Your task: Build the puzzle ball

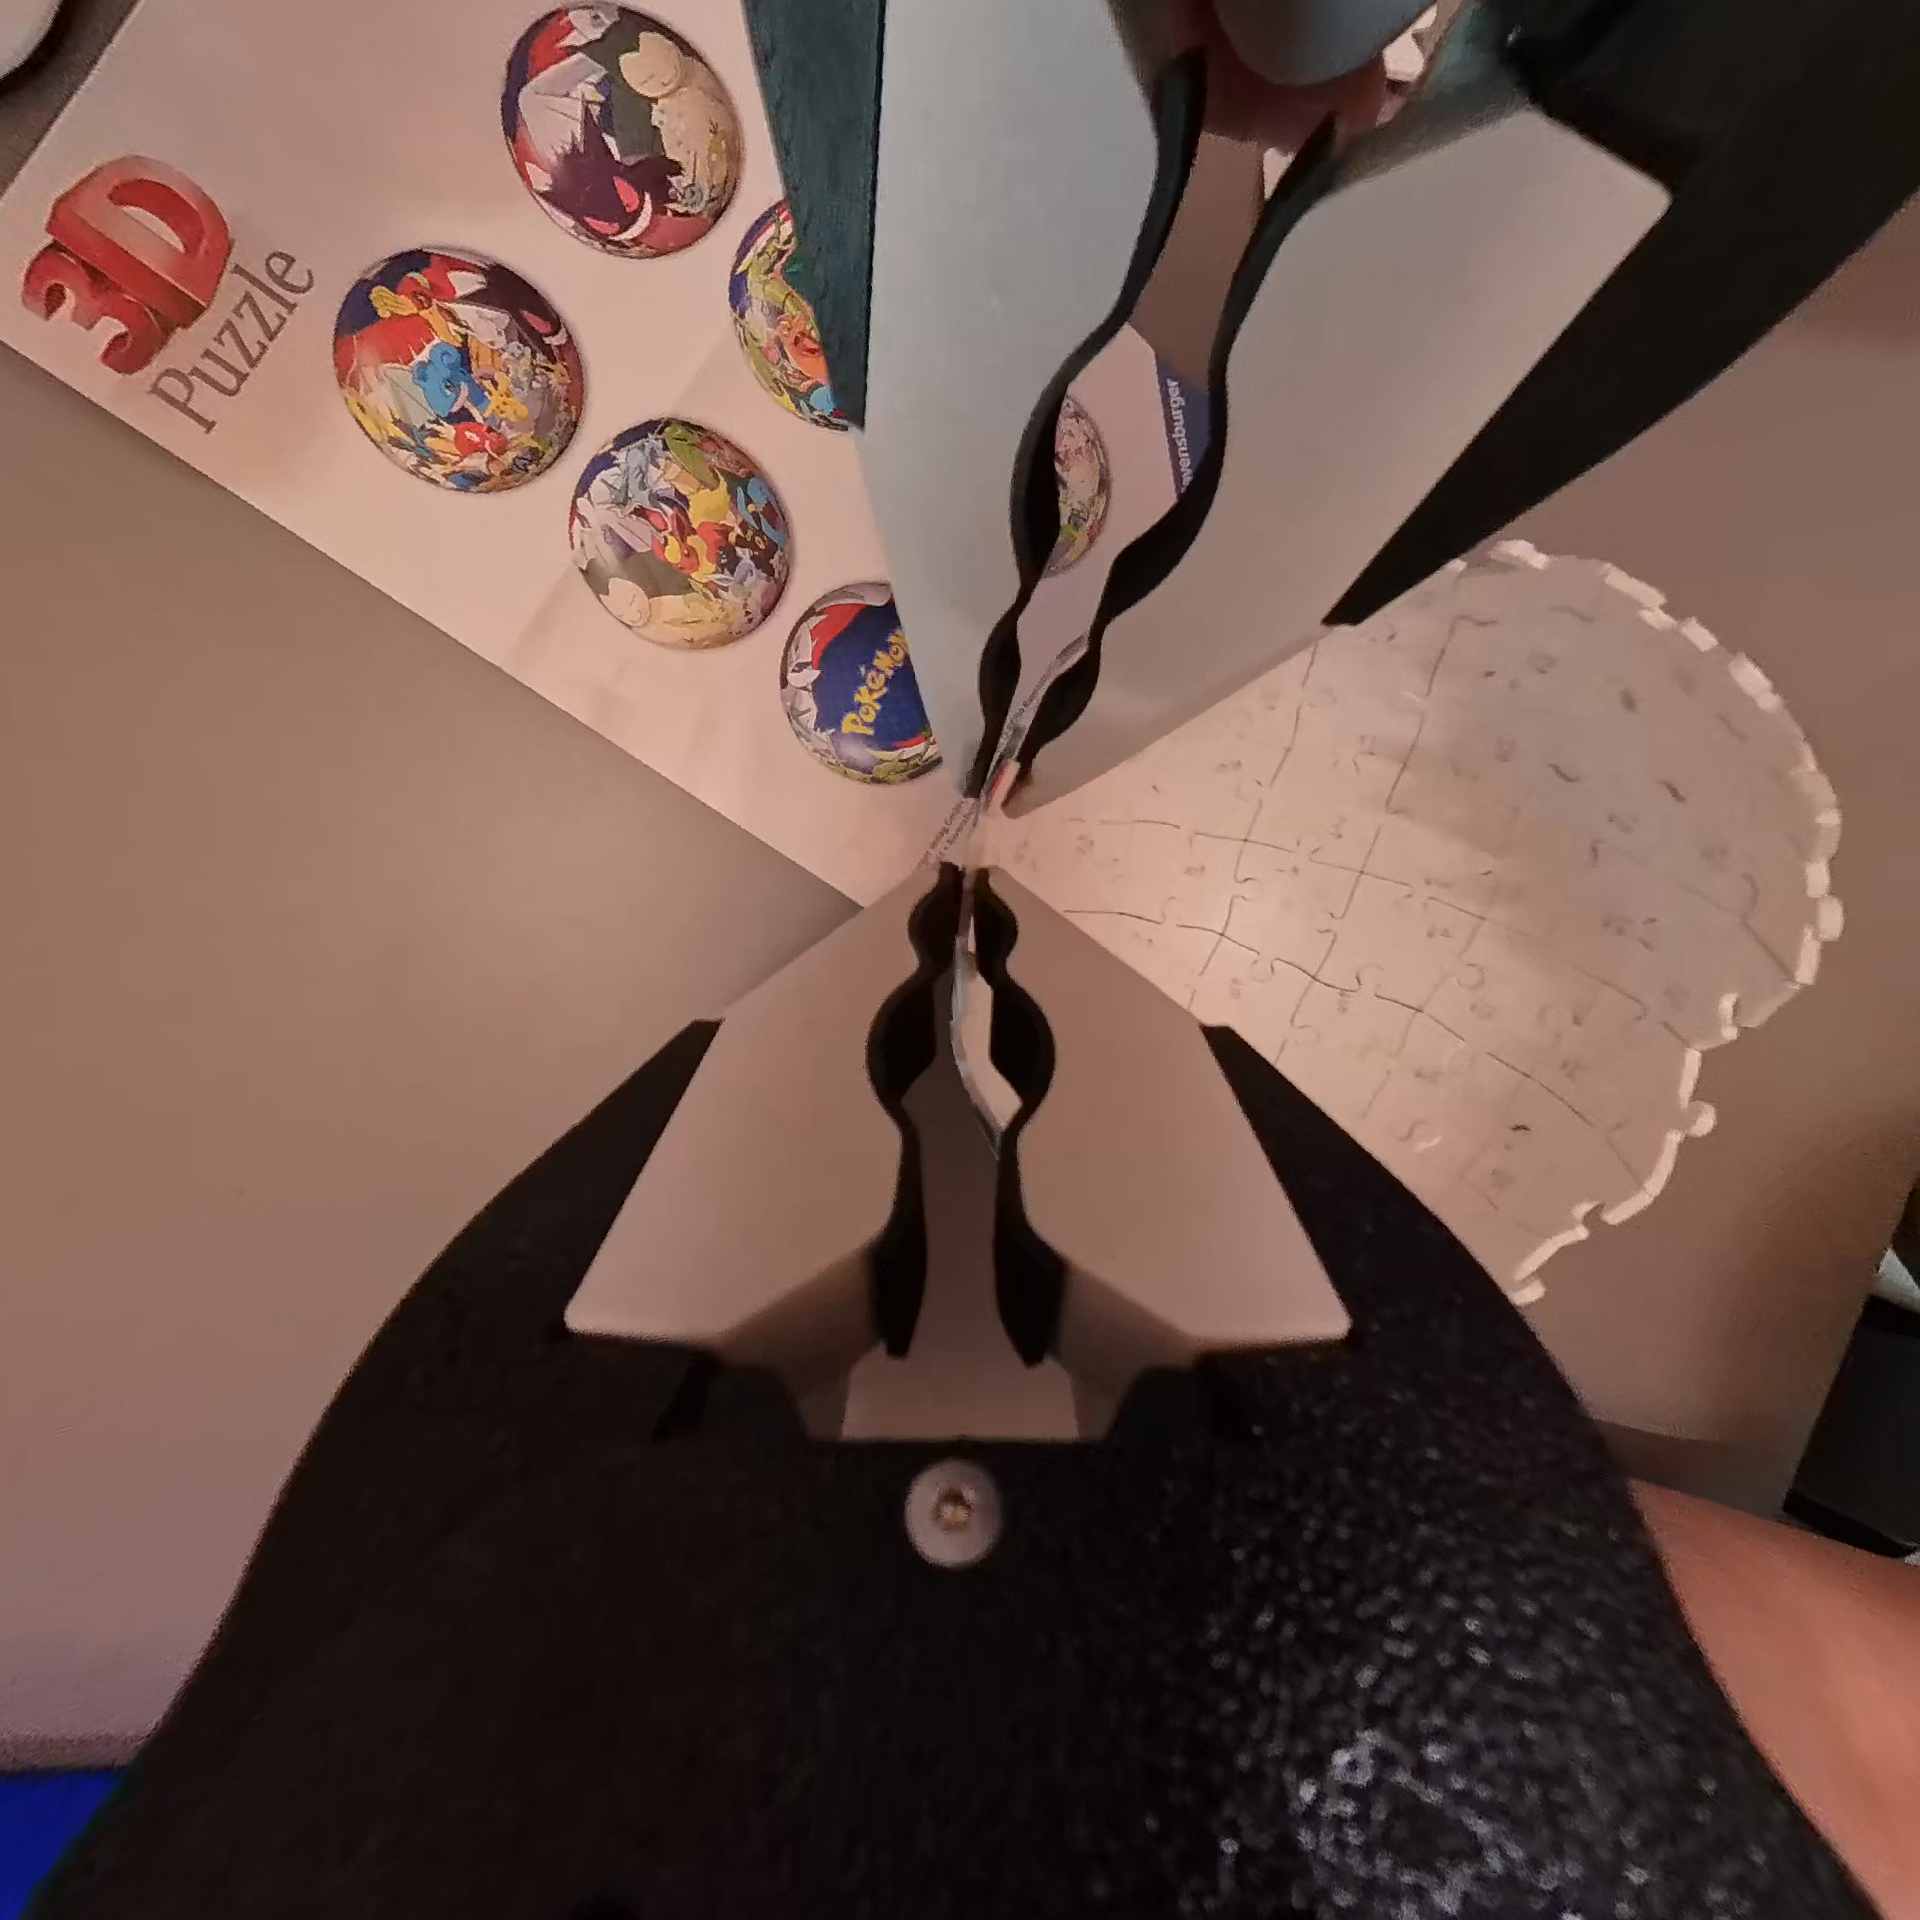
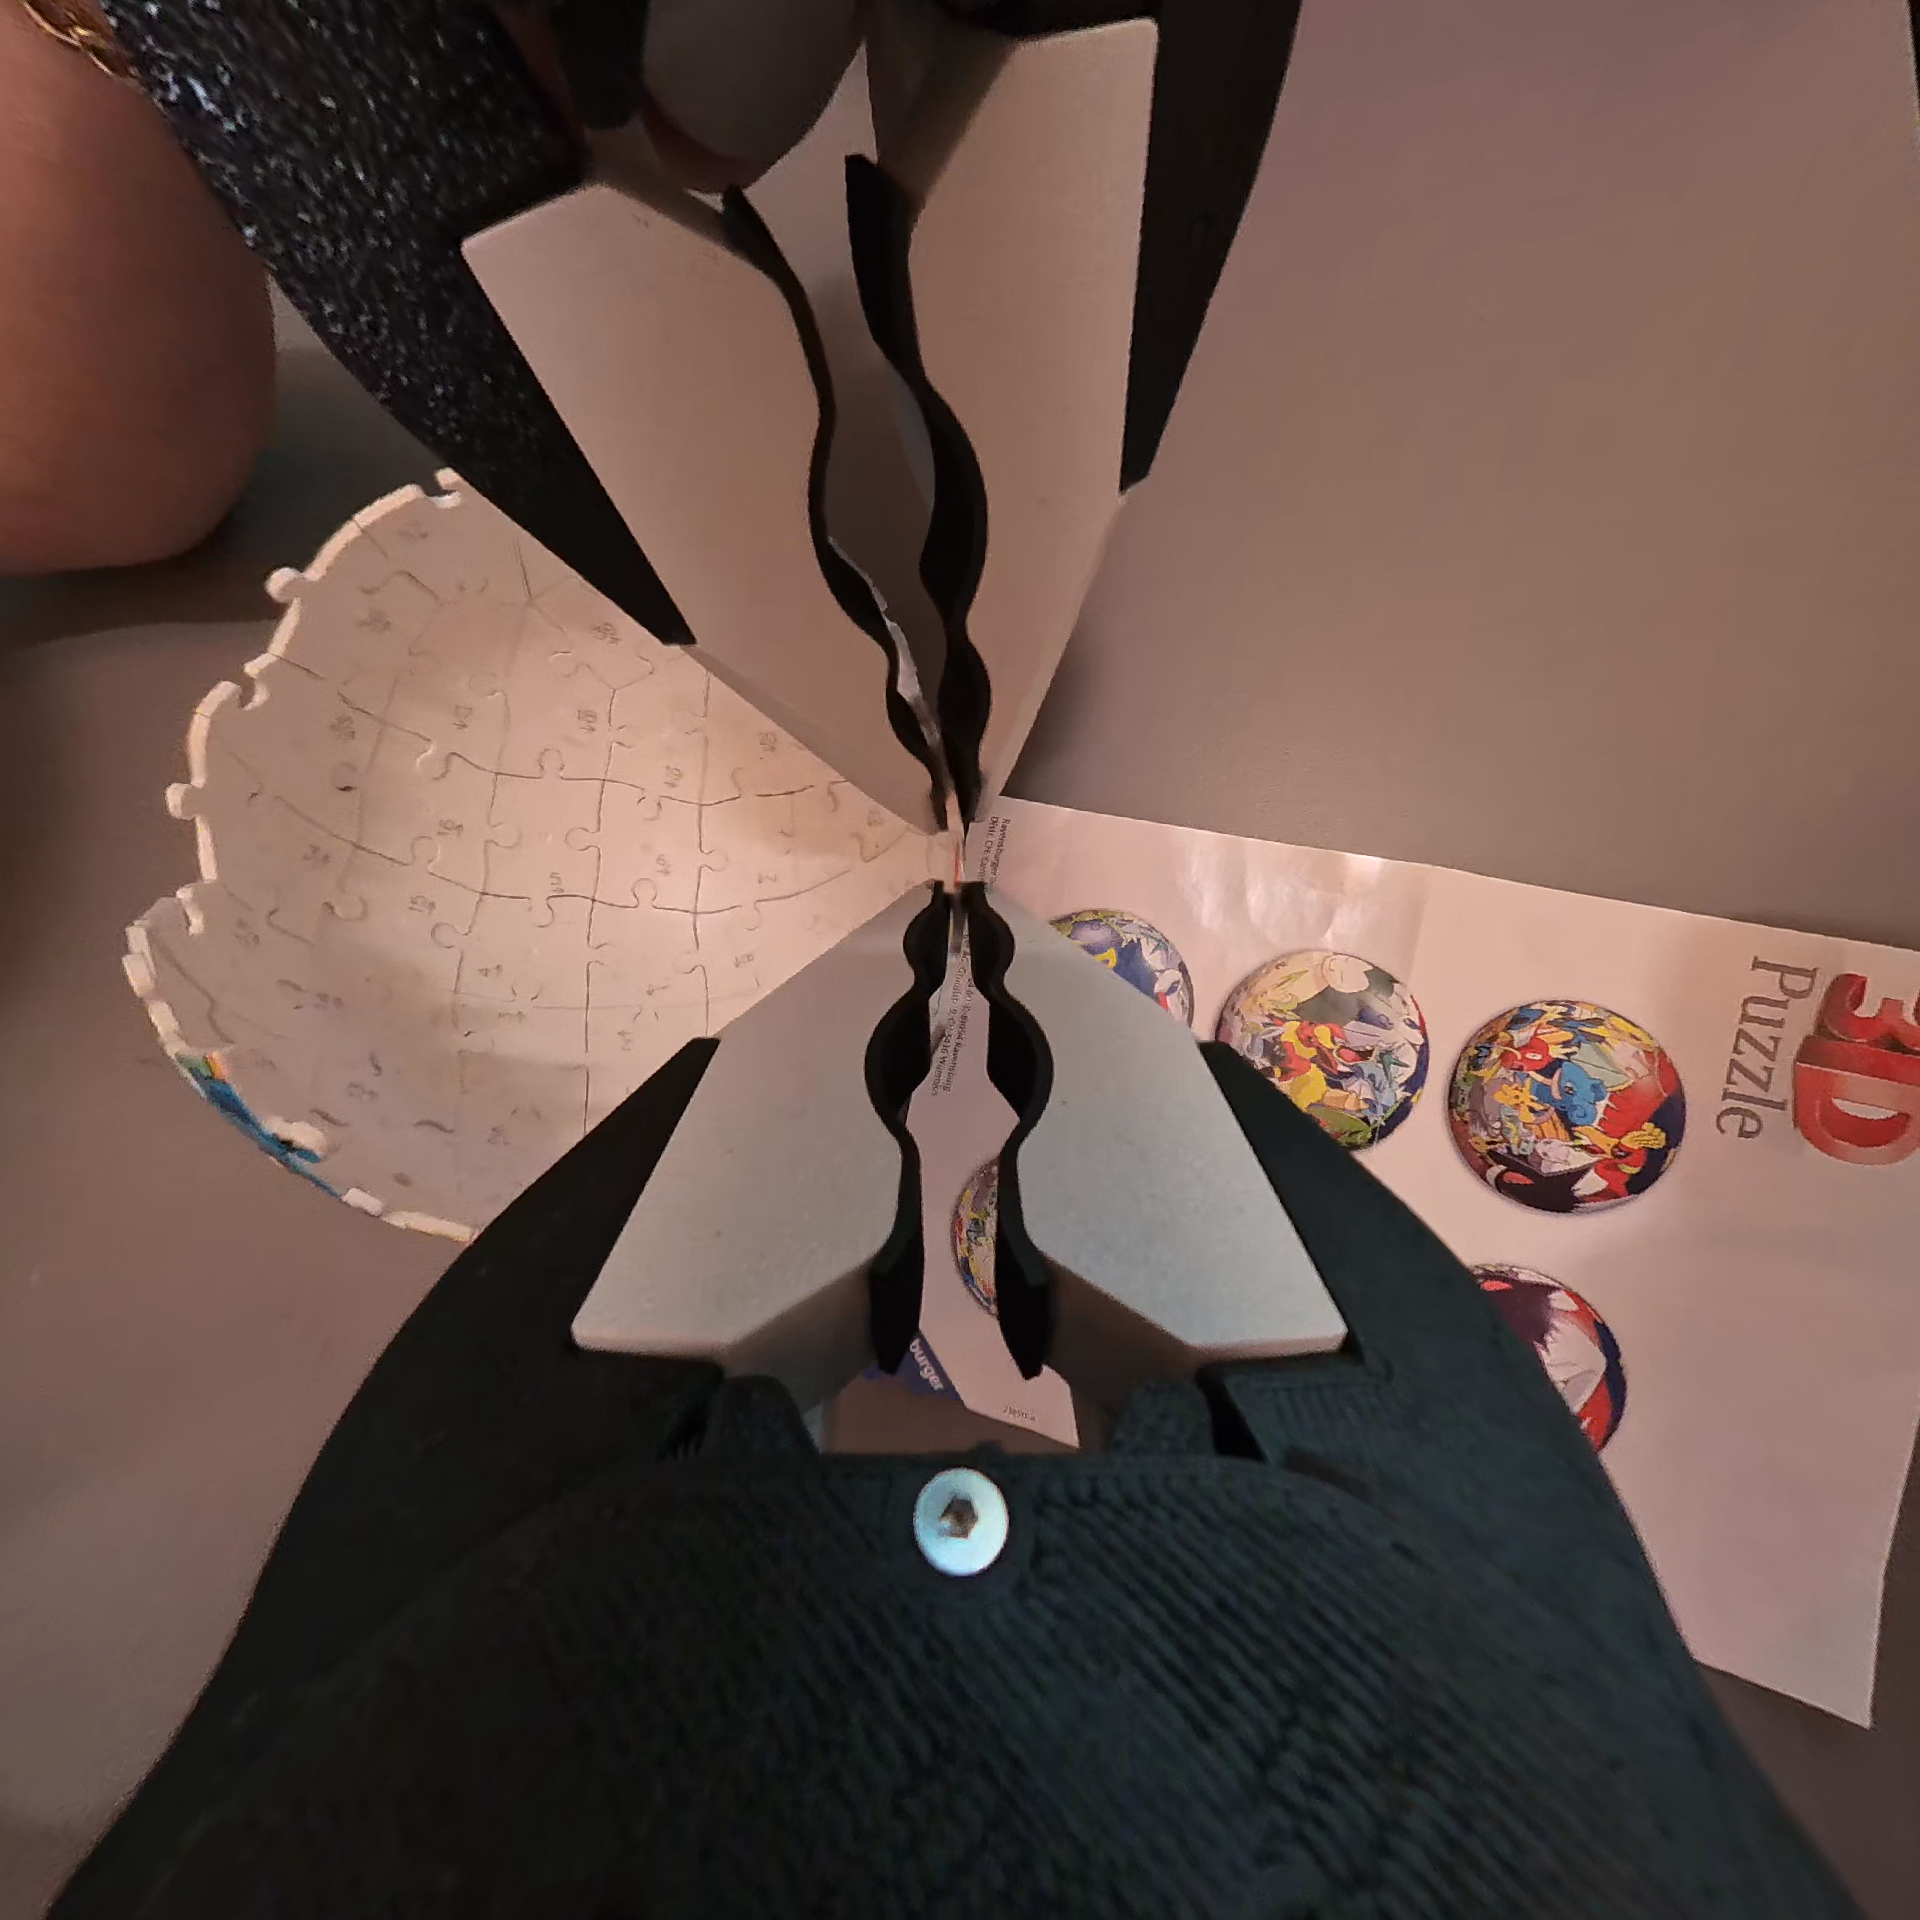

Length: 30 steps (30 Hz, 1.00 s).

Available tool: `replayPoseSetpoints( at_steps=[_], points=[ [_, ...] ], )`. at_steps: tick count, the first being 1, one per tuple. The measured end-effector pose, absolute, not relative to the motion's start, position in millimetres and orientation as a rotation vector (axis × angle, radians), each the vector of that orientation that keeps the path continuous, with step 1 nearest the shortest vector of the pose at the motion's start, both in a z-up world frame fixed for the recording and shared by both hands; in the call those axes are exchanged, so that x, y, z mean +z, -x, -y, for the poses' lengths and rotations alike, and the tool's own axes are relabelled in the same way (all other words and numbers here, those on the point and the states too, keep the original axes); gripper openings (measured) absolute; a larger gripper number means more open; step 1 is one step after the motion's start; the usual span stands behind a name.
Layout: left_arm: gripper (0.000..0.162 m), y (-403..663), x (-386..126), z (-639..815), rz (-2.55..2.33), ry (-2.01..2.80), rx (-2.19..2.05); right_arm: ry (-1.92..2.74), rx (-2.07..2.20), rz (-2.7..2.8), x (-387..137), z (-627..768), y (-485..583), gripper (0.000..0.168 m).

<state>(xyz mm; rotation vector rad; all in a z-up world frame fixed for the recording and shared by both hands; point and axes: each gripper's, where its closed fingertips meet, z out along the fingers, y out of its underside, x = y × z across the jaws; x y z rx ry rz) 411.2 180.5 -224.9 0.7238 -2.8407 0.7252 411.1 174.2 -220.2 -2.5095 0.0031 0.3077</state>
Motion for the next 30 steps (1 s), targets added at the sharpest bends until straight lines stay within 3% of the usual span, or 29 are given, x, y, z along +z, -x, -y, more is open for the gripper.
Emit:
replayPoseSetpoints(
  at_steps=[7,12,30],
  points=[
    [0.000,-409.9,-224.4,-177.3,2.821,-0.714,0.752,2.519,0.310,0.006,-222.1,-173.5,-409.9,0.001],
    [0.019,-417.4,-212.1,-176.6,2.831,-0.745,0.854,2.520,0.313,0.001,-221.4,-171.6,-410.5,0.001],
    [0.024,-417.1,-184.3,-193.0,2.915,-0.768,0.960,2.520,0.217,-0.031,-204.3,-160.3,-419.2,0.027]
  ],
)
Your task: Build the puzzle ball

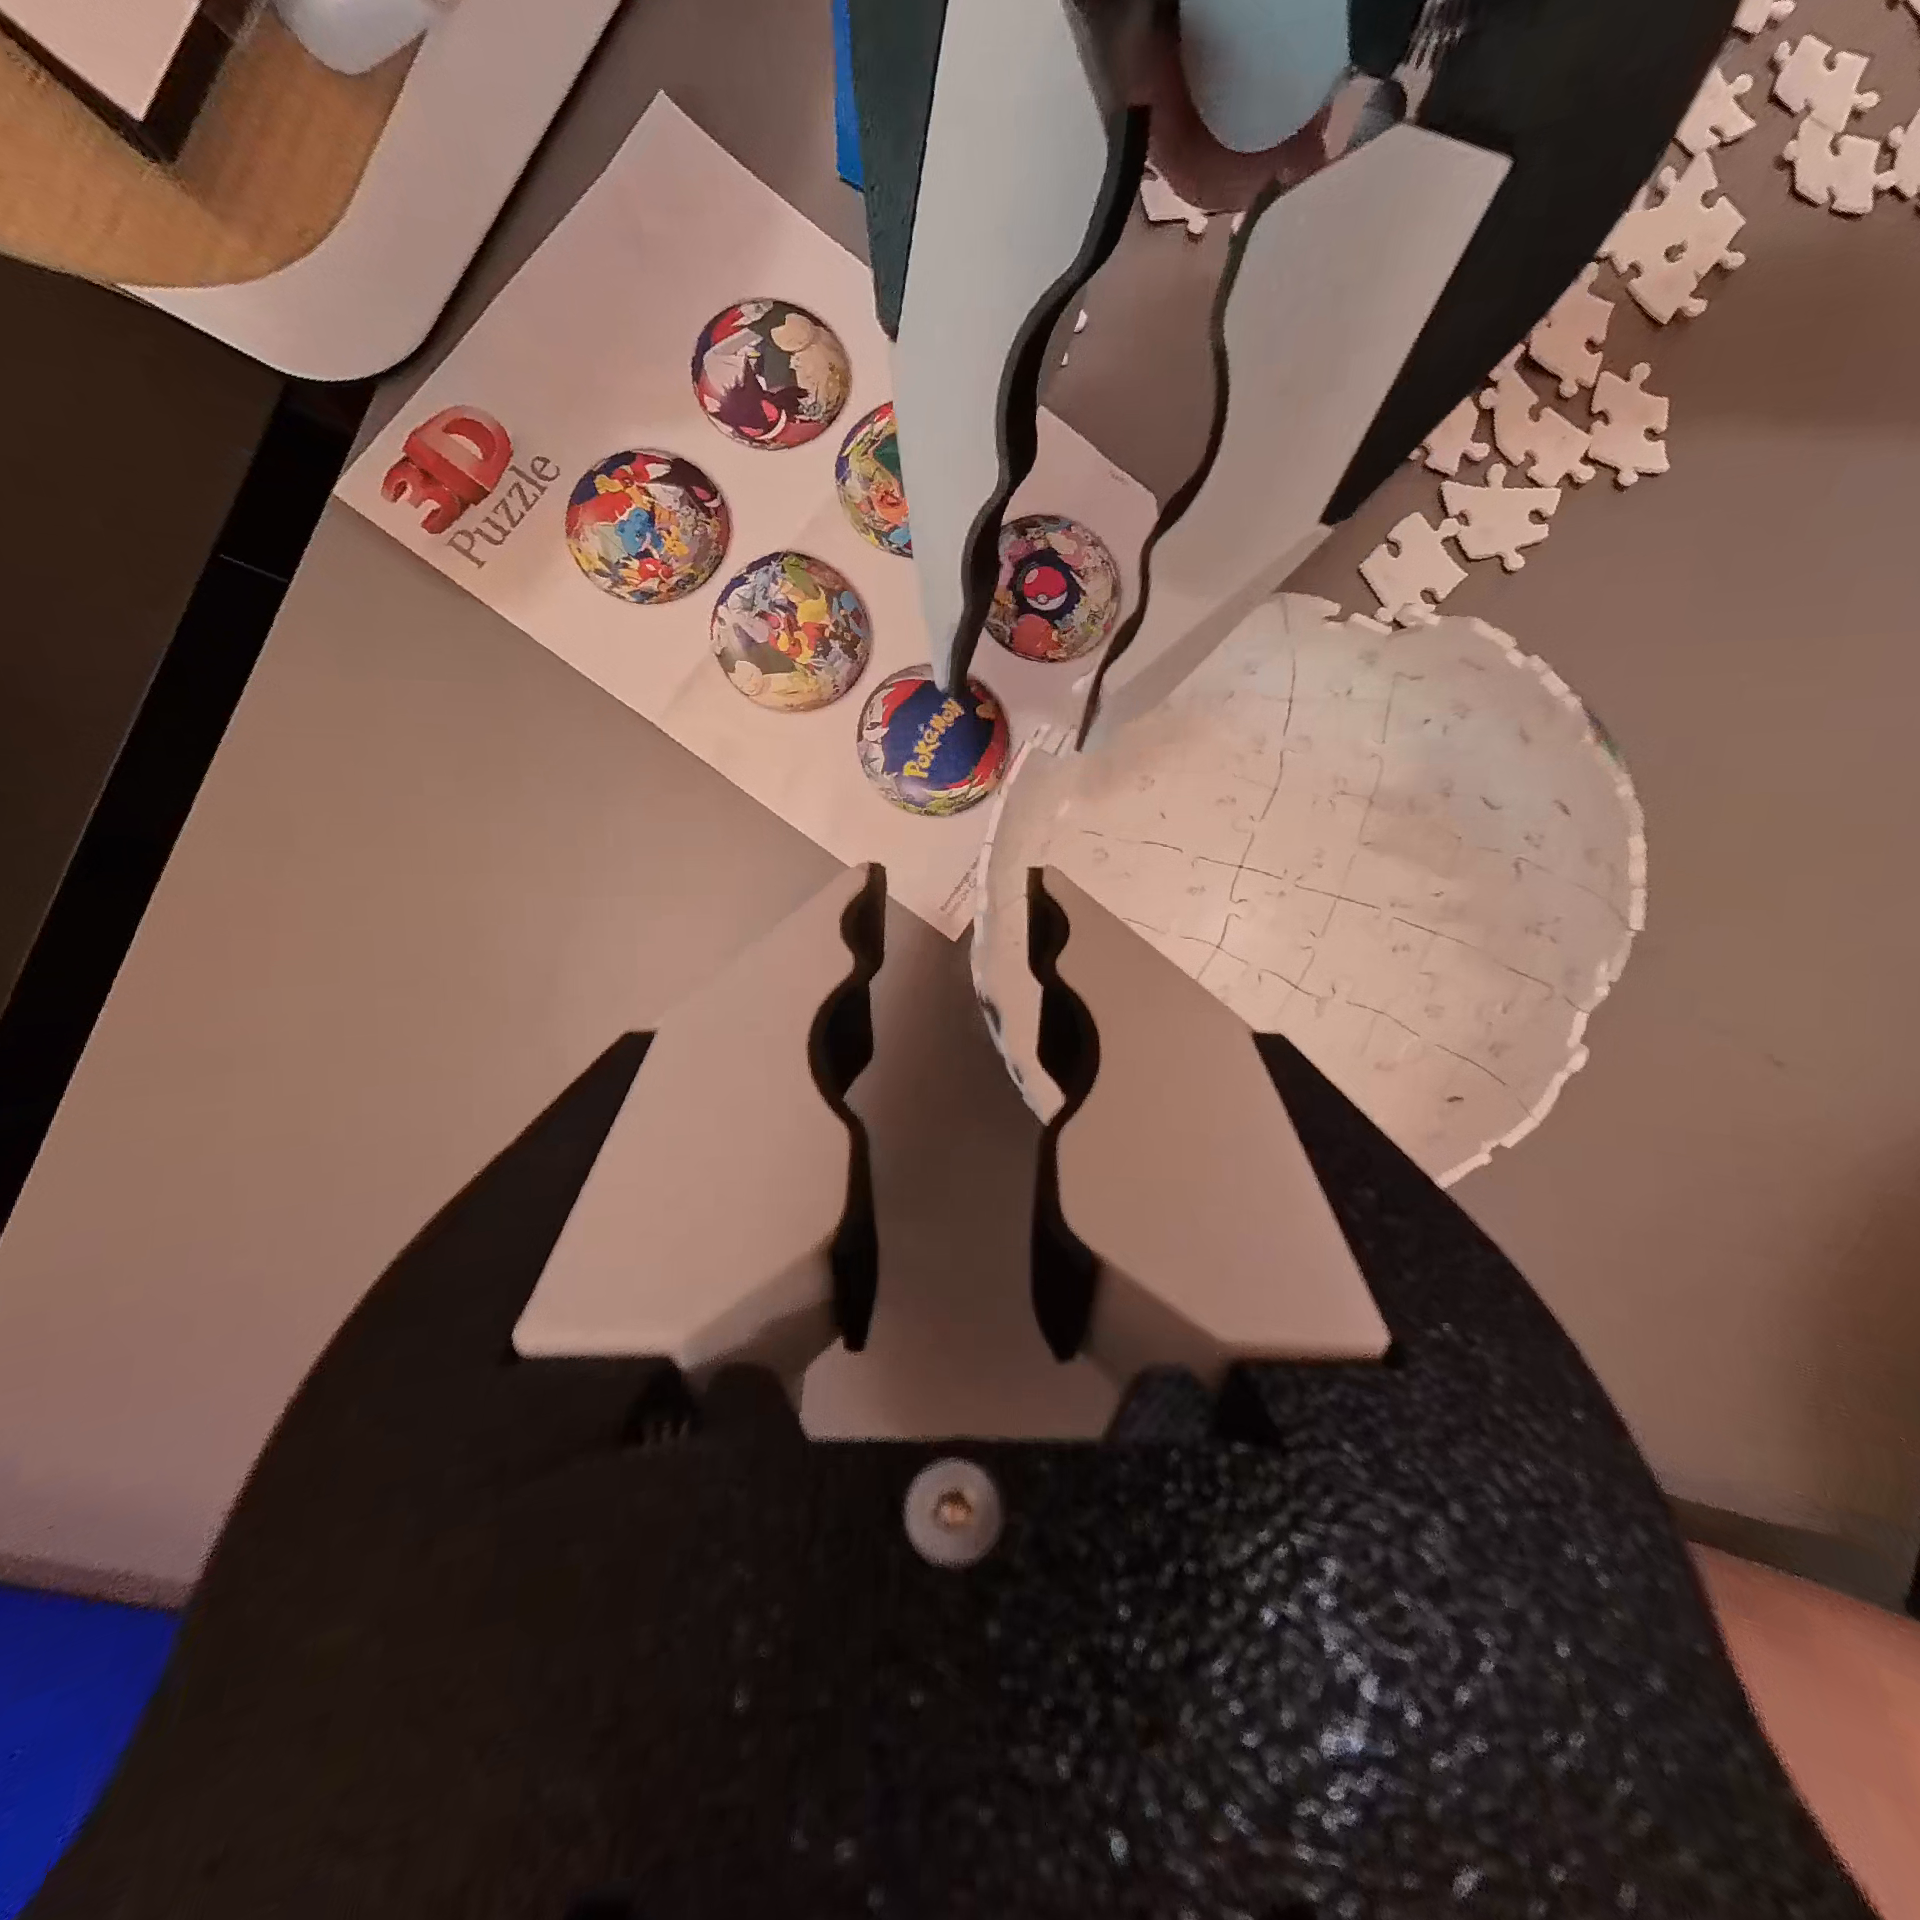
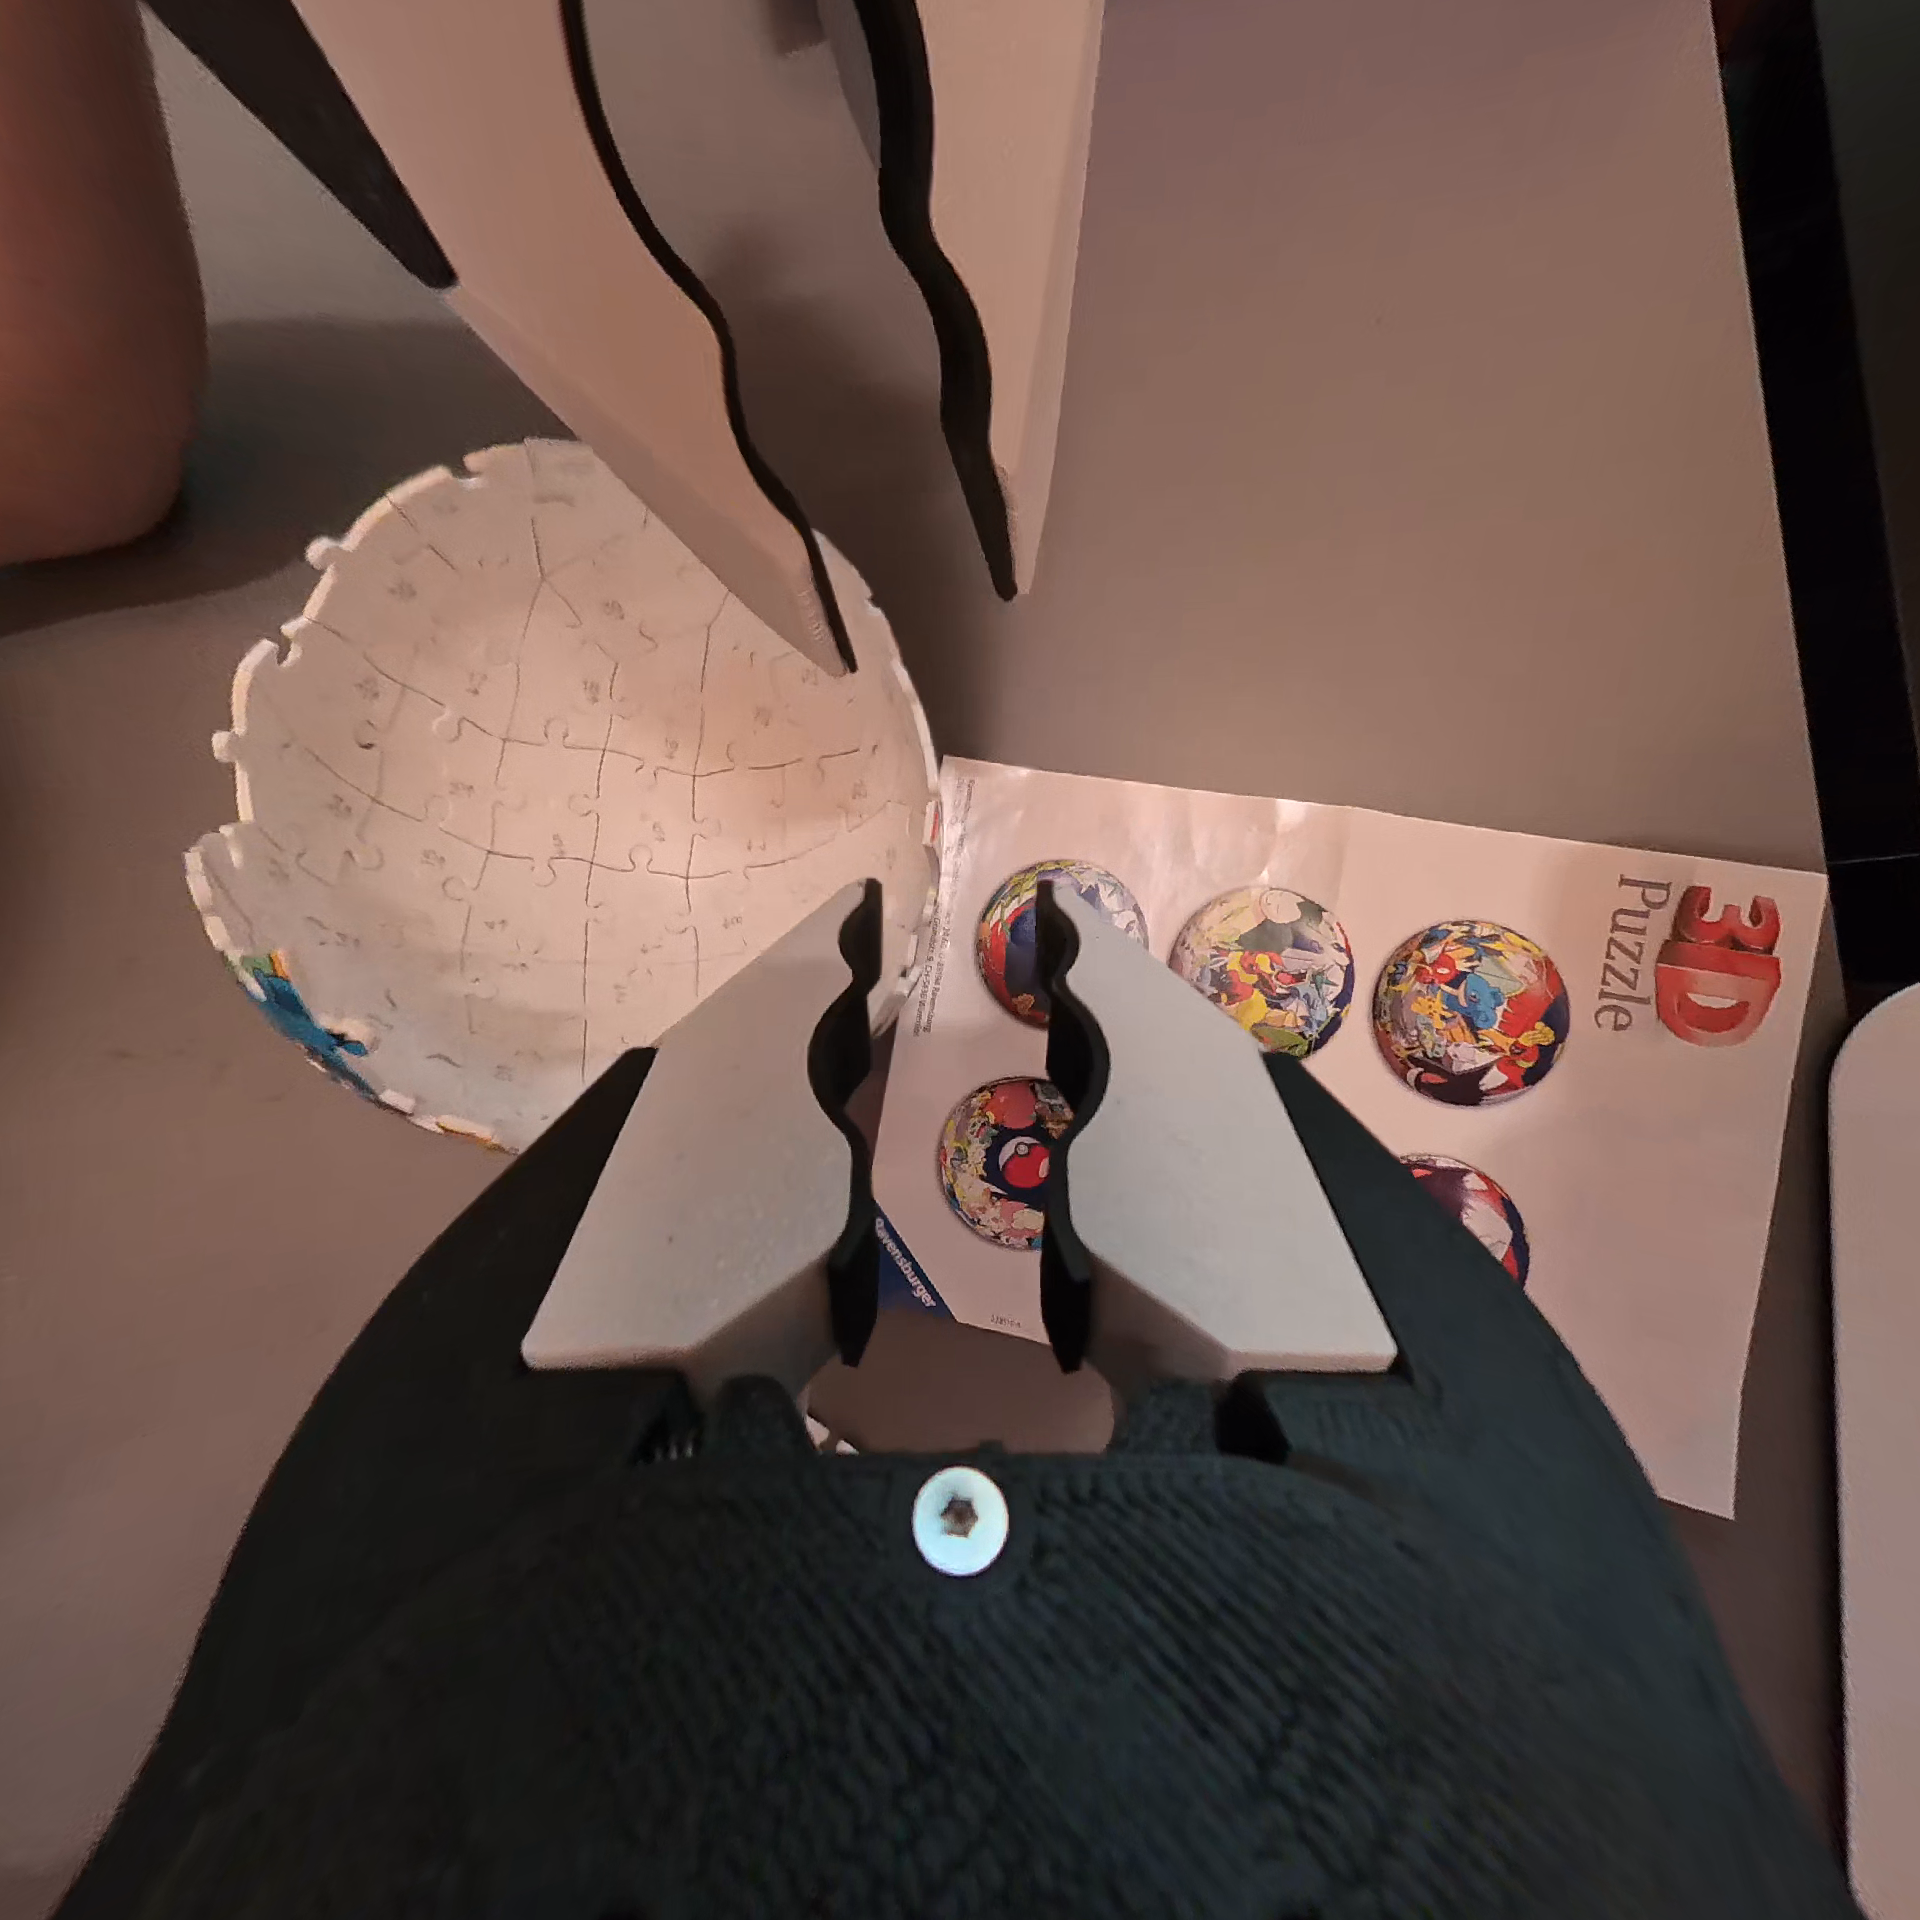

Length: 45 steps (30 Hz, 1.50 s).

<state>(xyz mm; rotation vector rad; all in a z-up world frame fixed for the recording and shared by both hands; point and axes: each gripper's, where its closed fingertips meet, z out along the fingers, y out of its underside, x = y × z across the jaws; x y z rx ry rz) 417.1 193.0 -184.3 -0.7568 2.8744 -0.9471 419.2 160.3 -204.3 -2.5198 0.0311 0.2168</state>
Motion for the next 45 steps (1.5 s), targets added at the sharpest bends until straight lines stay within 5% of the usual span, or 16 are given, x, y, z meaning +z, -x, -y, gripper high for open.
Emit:
replayPoseSetpoints(
  at_steps=[17,37,43,45],
  points=[
    [0.024,-418.5,-193.0,-202.4,-2.888,0.803,-0.883,2.517,0.246,0.041,-214.9,-184.7,-414.9,0.027],
    [0.023,-417.4,-193.0,-204.4,-2.891,0.797,-0.887,2.552,0.283,0.171,-219.7,-188.7,-408.5,0.000],
    [0.023,-417.0,-192.1,-204.4,-2.890,0.791,-0.890,2.548,0.268,0.163,-218.2,-188.4,-409.2,0.002],
    [0.023,-416.9,-191.5,-204.8,-2.887,0.790,-0.893,2.550,0.233,0.130,-214.0,-187.0,-413.1,0.026]
  ],
)
